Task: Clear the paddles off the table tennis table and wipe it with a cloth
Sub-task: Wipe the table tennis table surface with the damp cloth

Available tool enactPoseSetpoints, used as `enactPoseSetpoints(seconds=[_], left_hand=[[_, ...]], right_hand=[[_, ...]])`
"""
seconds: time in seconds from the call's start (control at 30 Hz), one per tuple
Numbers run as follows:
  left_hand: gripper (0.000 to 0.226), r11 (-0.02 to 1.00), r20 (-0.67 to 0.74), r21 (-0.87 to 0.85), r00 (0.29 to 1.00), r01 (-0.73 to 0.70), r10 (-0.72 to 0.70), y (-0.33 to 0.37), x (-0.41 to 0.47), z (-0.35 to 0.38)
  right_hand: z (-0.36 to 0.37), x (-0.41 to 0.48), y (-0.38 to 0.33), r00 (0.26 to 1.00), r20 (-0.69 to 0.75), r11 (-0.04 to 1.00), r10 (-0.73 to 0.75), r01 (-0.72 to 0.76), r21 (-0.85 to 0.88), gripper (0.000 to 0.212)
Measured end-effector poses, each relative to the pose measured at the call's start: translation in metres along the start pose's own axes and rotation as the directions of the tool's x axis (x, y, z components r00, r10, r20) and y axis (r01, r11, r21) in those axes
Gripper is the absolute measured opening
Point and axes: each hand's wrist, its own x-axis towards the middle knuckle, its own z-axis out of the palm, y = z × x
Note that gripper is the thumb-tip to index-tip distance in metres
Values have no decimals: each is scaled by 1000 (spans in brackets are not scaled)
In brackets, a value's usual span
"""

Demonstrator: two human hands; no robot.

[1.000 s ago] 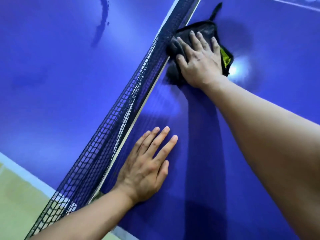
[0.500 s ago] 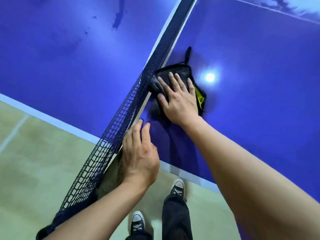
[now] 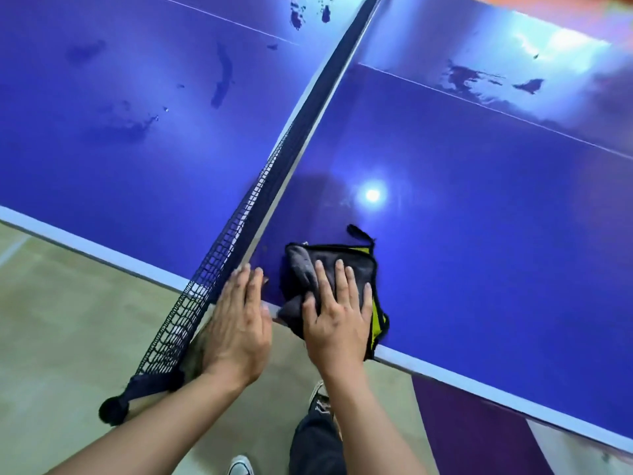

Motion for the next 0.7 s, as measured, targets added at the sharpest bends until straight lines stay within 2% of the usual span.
enactPoseSetpoints(seconds=[0.13,0.23,0.27,0.3,0.37,0.43,0.5,0.6,0.63,0.7], left_hand=[[67,1000,-24,-4,999,-24,24,-2,-4,7],[63,998,-80,-58,997,-16,11,2,-3,11],[60,996,-110,-84,994,-7,-2,0,-4,12],[57,993,-144,-114,989,-2,-15,-2,-4,12],[55,987,-186,-163,982,4,-35,0,-2,14],[54,985,-192,-169,980,20,-53,0,-2,15],[55,987,-216,-158,976,5,-39,-1,-1,13],[56,997,-221,-43,974,-65,54,0,11,16],[56,996,-209,-1,974,-89,86,4,17,18],[56,992,-179,51,976,-117,124,16,30,23]], right_hand=[[-18,8,57,967,-39,964,252,-254,-74,65],[-18,26,55,923,-97,922,373,-380,-74,67],[-13,31,40,937,-107,937,332,-341,-75,67],[-8,35,22,968,-105,968,228,-237,-81,66],[4,48,-11,996,-63,993,-67,60,-104,63],[11,67,-34,971,3,968,-241,240,-73,60],[13,85,-40,945,47,944,-324,326,-45,59],[9,106,-14,921,49,921,-386,388,-37,58],[6,114,2,937,21,936,-348,349,-48,59],[-3,131,40,983,-40,982,-179,175,-77,59]])
